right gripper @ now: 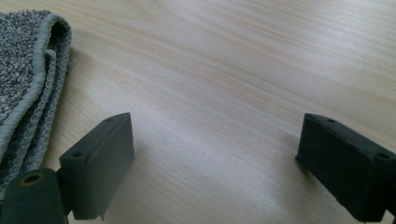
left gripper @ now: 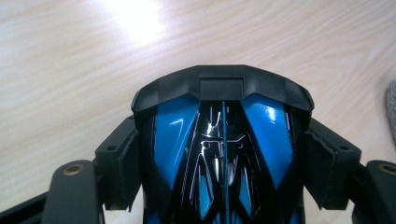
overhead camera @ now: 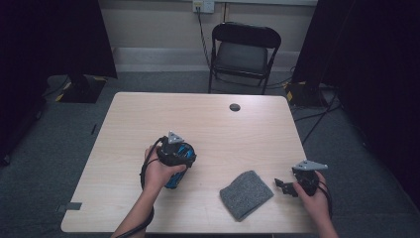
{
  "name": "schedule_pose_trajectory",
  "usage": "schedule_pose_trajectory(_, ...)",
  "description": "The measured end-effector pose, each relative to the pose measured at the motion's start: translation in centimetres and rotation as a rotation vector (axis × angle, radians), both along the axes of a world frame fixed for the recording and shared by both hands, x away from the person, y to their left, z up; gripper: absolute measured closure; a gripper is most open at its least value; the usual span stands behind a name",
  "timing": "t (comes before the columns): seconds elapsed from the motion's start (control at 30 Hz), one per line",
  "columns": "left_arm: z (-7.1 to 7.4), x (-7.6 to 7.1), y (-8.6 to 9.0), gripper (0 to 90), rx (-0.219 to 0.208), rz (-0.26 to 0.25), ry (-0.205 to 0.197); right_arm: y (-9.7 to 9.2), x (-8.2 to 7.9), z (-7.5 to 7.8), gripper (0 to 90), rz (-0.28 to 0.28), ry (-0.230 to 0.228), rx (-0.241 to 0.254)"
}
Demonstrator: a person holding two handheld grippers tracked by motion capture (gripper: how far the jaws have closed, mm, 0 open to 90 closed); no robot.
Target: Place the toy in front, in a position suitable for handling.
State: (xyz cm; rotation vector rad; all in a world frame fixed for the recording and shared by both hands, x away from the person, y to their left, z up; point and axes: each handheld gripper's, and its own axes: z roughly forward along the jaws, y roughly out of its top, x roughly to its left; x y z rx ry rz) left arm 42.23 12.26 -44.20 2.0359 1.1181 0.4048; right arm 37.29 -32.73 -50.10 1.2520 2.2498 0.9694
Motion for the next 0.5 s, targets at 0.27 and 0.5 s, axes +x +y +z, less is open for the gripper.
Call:
schedule_pose_trajectory(0.27, -0.2, 2.1, -1.4, 25.5, -0.006, 0.001, 0.007, 0.0, 0.0, 0.0, 9.9, 0.0, 0.0, 0.0)
schedule_pose_trajectory(0.5, -1.2, 4.1, -3.3, 25.5, -0.005, -0.012, 0.019, 0.0, 0.0, 0.0, 9.9, 0.001, 0.0, -0.001)
